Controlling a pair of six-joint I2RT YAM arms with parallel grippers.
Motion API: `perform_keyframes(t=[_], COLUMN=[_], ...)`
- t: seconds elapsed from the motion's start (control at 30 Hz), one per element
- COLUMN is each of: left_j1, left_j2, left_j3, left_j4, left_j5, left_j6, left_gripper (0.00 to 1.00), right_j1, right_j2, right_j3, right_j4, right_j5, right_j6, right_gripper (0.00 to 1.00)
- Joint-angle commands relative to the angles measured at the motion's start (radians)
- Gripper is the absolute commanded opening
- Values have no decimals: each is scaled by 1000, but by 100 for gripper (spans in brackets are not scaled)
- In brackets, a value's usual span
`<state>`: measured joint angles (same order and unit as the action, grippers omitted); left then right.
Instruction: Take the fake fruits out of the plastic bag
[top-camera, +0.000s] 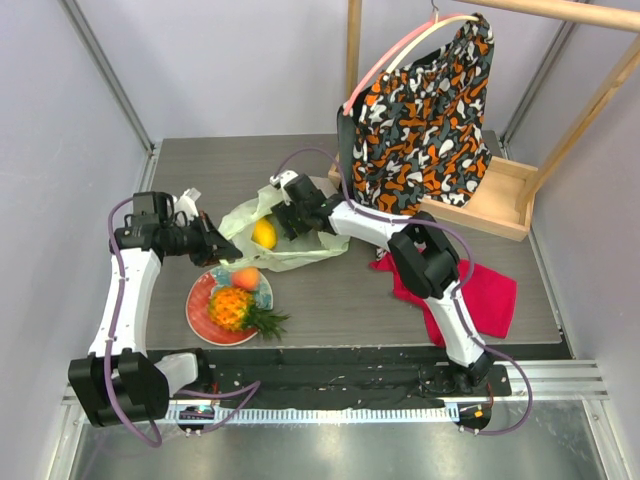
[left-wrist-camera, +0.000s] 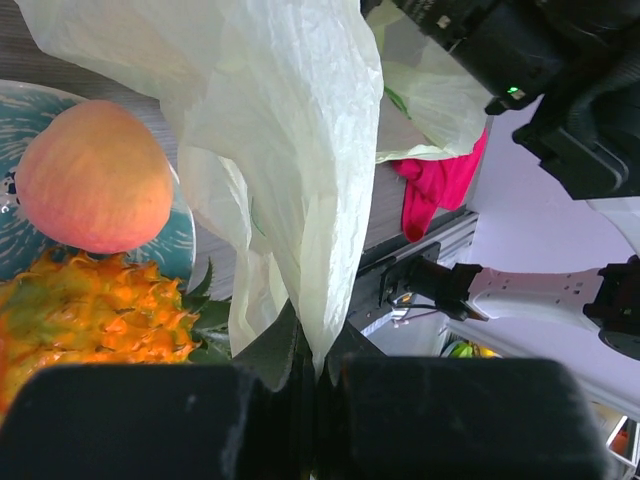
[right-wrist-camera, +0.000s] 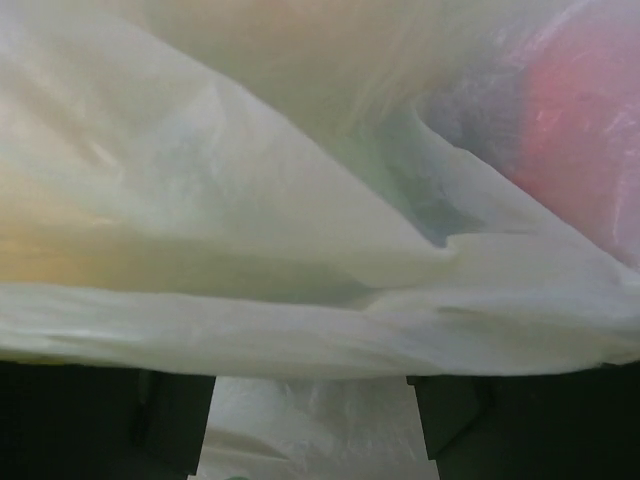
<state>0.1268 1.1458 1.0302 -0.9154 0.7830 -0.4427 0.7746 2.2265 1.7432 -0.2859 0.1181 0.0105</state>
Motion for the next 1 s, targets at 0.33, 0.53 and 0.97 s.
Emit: perform_keyframes(t=[0.33, 0.53, 0.97], left_j1=[2, 2, 5], left_j2=[69, 167, 449], left_j3=[85, 195, 606], left_j4=[59, 93, 41], left_j5=[-17, -36, -122], left_j6=[-5, -4, 73], left_gripper=[0, 0, 0], right_j1=[-34, -31, 190], right_j2=[-311, -513, -578], right_j3=[-69, -238, -180], right_j4=[-12, -79, -162], right_j5=[-222, -438, -646], right_j6=[-110, -150, -490], right_gripper=[36, 32, 30])
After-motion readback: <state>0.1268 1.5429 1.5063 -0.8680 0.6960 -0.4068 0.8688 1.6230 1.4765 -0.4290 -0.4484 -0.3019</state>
